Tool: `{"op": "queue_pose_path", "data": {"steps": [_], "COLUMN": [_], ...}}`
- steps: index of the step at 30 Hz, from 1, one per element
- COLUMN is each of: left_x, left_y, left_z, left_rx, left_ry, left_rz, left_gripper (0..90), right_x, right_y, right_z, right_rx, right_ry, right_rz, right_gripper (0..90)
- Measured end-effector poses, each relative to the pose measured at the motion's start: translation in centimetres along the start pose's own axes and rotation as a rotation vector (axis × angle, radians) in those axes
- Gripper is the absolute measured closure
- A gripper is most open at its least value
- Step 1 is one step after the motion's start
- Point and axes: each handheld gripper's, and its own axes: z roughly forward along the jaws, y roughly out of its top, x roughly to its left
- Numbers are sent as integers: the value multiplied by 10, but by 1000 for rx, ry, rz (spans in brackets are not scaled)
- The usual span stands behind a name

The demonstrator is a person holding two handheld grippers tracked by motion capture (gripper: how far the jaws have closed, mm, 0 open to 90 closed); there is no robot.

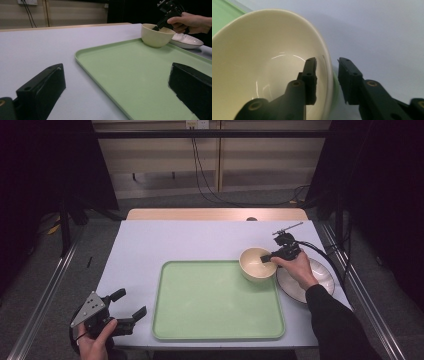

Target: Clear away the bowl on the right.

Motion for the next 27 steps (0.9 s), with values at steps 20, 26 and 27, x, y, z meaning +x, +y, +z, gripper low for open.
{"op": "queue_pose_path", "data": {"steps": [20,26,27], "left_x": [0,0,0], "left_y": [0,0,0], "left_z": [0,0,0], "left_rx": [1,-1,0], "left_ry": [0,0,0], "left_rz": [0,-3,-1], "left_gripper": [11,11,10], "right_x": [-3,-2,-2], "right_y": [2,2,3], "right_z": [-5,-9,-10], "right_rx": [-97,-144,-151], "right_ry": [-16,-10,-1], "right_rz": [-14,-27,-26], "right_gripper": [136,48,47]}}
